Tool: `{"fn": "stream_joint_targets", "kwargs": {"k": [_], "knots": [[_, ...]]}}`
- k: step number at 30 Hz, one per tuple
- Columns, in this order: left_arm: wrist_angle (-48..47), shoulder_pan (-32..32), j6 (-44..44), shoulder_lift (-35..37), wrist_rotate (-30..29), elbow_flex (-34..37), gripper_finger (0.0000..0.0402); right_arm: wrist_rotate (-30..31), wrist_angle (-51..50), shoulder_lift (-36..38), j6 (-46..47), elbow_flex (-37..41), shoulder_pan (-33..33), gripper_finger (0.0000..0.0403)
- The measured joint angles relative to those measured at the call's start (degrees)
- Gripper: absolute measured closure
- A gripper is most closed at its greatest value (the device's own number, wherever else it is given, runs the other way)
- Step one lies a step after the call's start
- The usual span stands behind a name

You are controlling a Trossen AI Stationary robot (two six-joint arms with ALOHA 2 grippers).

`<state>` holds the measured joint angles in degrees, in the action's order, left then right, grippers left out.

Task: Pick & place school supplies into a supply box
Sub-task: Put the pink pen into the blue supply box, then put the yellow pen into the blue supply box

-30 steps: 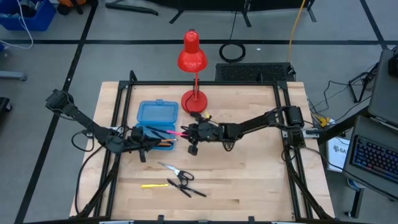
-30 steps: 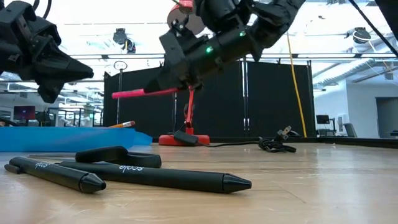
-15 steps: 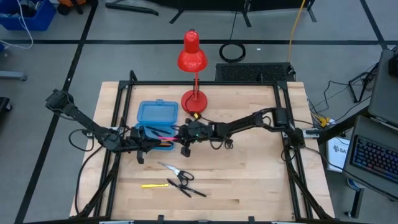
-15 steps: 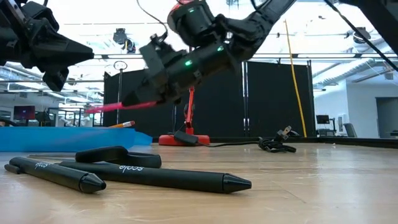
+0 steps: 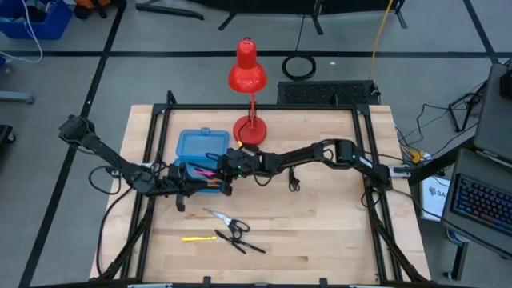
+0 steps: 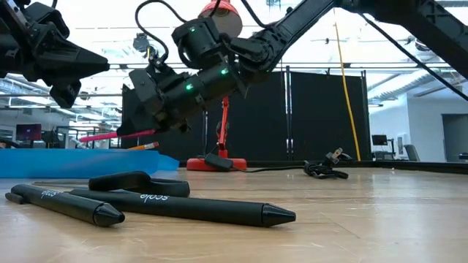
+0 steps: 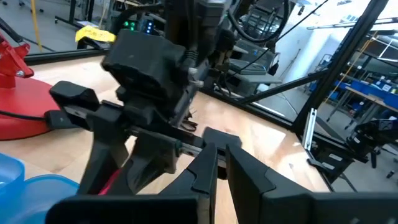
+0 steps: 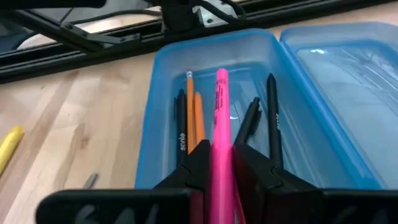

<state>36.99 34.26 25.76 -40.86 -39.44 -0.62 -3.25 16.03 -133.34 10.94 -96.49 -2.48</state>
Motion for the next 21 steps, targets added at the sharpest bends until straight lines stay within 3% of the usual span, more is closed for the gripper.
{"fn": "stream_joint_targets", "kwargs": {"k": [8, 21], "knots": [[0.0, 0.0, -0.2, 0.0, 0.4, 0.0, 0.0364, 0.1, -0.2, 0.0, 0.4, -0.1, -0.1, 0.0316], [-1.0, 0.0, 0.3, 0.0, 0.5, 0.0, 0.0364, 2.0, 0.4, 0.1, -1.1, -0.1, 1.0, 0.0325]]}}
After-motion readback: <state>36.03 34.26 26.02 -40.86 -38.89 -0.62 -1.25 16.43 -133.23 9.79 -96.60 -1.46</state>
